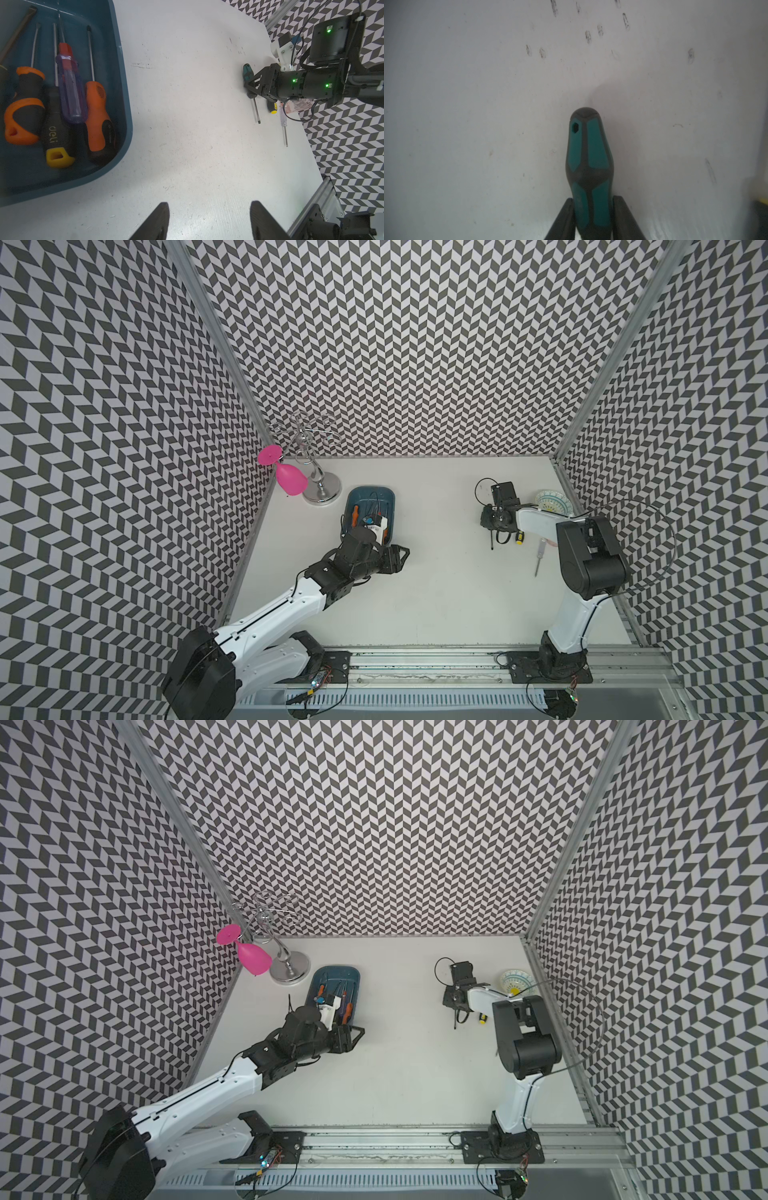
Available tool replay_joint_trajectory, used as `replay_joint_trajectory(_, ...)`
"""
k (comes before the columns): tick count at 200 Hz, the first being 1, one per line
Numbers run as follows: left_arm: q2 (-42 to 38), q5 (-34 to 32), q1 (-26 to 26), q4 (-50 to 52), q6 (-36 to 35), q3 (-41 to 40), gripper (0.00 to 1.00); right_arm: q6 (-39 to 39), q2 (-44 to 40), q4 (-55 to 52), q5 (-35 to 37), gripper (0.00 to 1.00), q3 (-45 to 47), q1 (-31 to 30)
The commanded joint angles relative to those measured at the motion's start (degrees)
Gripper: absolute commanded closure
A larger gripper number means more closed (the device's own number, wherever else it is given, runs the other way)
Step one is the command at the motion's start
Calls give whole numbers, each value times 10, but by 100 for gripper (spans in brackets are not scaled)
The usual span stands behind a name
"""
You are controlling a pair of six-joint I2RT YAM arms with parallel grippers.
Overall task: Put the screwdriver on the desktop into the storage box
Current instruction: Pick up the screwdriver from the center of the board.
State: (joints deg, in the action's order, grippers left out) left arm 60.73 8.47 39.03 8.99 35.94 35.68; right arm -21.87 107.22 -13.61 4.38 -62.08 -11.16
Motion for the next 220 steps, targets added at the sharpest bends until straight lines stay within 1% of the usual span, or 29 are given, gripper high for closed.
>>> replay_joint_trajectory(1,-11,2,3,-13,3,-3,35,-2,-8,-28,-4,66,26,-15)
replay_joint_trajectory(9,-10,2,3,-14,4,-3,35,-3,-11,-29,-1,63,29,-17)
replay_joint_trajectory(22,-8,3,3,-16,5,-3,35,-4,-17,-27,1,63,35,-18)
replay_joint_trajectory(58,-5,7,3,-21,10,-5,35,-5,-18,-22,1,65,47,-20)
replay_joint_trajectory(72,-5,8,3,-21,11,-4,35,-4,-17,-20,-2,68,50,-21)
replay_joint_trajectory(97,-7,5,3,-20,11,-4,35,-5,-20,-13,-10,82,57,-25)
replay_joint_trajectory(122,-7,1,3,-19,11,-3,35,-4,-34,-5,-18,87,64,-36)
replay_joint_trajectory(149,-3,-5,3,-14,8,8,35,-2,-48,-5,-23,91,68,-51)
replay_joint_trajectory(182,1,-18,3,-8,1,23,35,-2,-81,9,-58,95,82,-57)
replay_joint_trajectory(220,6,-34,2,-3,1,44,34,3,-151,47,-149,95,116,-64)
